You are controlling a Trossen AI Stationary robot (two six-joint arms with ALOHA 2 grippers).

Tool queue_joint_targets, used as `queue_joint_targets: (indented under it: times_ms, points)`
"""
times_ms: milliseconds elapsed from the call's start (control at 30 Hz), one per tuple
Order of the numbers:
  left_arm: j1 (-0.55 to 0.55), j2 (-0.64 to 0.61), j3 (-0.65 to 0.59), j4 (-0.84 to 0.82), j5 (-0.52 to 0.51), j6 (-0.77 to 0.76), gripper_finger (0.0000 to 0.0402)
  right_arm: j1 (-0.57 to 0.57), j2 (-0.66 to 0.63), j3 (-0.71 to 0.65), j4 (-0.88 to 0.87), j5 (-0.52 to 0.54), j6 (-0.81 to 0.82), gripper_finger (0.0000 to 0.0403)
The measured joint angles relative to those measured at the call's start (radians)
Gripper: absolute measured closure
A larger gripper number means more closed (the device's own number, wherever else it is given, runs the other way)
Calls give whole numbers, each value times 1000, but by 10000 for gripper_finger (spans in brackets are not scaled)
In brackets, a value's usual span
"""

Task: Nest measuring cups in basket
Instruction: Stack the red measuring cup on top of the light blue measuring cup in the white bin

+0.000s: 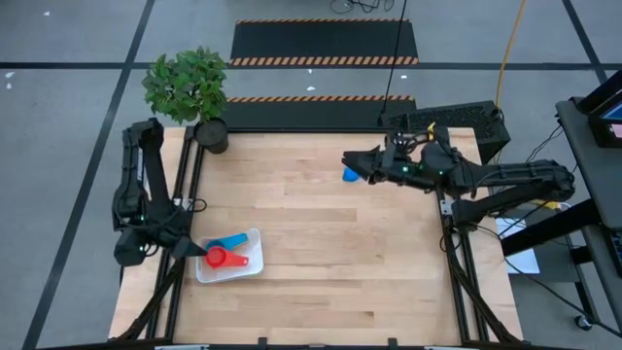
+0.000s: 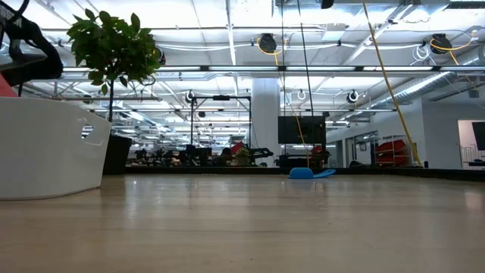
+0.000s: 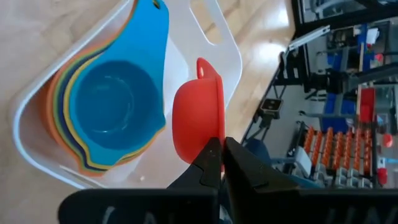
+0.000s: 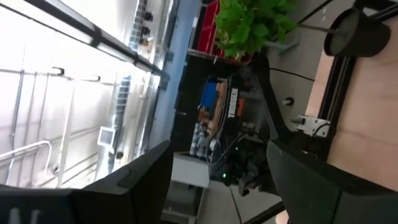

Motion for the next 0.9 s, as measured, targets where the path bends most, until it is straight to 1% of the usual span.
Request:
queue_joint_targets:
  times_ms: [100, 200, 400, 533, 600, 667, 833, 900]
  points:
    - [-25, -3, -8, -22, -19, -3, 396, 41, 0, 0, 0, 79, -1, 151]
    - [-46, -11, -11, -44, -21, -3, 397, 68, 10, 0, 9, 127, 4, 151]
    - [-78, -6, -14, -41, -26, 1, 396, 83, 46, 1, 10, 130, 41, 151]
    - [-69, -16, -14, -54, -72, -15, 396, 86, 93, 1, 39, 130, 58, 151]
    - [-53, -21, -13, -61, -94, -22, 392, 89, 126, 1, 101, 128, 72, 151]
    - [-39, -19, -13, -61, -69, -21, 391, 104, 158, 1, 177, 129, 77, 151]
    - [-34, -19, -13, -60, -53, -9, 397, 155, 238, 1, 457, 131, 45, 151]
    - [-31, -19, -13, -62, -53, -11, 394, 174, 254, 1, 496, 136, 37, 151]
